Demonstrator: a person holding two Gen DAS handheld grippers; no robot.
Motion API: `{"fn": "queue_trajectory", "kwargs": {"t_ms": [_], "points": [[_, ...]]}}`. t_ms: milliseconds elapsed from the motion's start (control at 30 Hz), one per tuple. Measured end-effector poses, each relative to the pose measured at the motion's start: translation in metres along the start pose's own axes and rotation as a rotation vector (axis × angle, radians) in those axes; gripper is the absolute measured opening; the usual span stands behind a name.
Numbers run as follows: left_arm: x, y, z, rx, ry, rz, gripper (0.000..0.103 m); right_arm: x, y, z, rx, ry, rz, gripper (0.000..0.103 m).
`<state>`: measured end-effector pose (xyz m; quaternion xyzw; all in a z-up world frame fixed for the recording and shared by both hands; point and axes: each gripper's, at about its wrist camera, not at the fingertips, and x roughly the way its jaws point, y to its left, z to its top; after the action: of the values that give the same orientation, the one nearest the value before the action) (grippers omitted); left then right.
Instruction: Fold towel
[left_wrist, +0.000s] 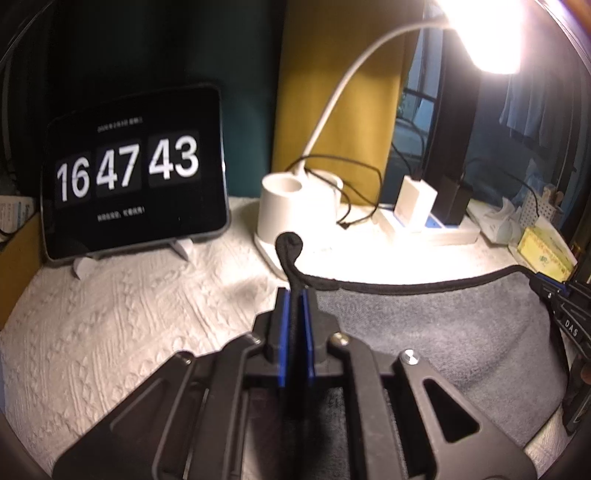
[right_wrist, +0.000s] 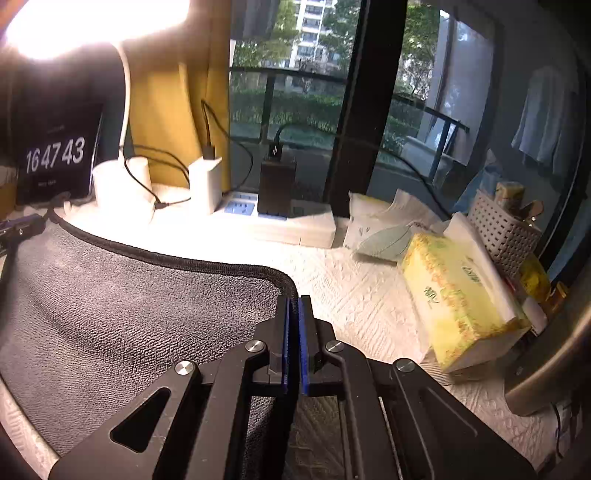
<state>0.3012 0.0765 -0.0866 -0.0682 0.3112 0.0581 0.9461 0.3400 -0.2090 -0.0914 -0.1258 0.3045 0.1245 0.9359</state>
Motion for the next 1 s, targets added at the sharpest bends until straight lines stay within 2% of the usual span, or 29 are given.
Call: {"fn": "queue_trajectory", "kwargs": {"t_ms": [267,567,833,933,1000], "points": [[0.021,0.004,0.000,-0.020,0.107,-0.001,0.008,0.011,0.001,0.000,-0.005,0.049,-0.003,0.005],[0.045,0.007,-0.004,-0.030,0.217,0.008,0.009,0.034,0.003,-0.001,-0.007,0.159,0.009,0.005],[0.048,0.005,-0.004,-0.008,0.233,0.031,0.013,0.043,0.005,-0.001,-0.018,0.205,0.001,0.005],[0.048,0.006,-0.004,-0.010,0.236,0.047,0.019,0.044,0.004,-0.001,-0.014,0.209,0.004,0.007],[0.047,0.007,-0.003,-0.019,0.234,0.048,0.023,0.044,0.003,-0.001,-0.009,0.210,0.003,0.012]]}}
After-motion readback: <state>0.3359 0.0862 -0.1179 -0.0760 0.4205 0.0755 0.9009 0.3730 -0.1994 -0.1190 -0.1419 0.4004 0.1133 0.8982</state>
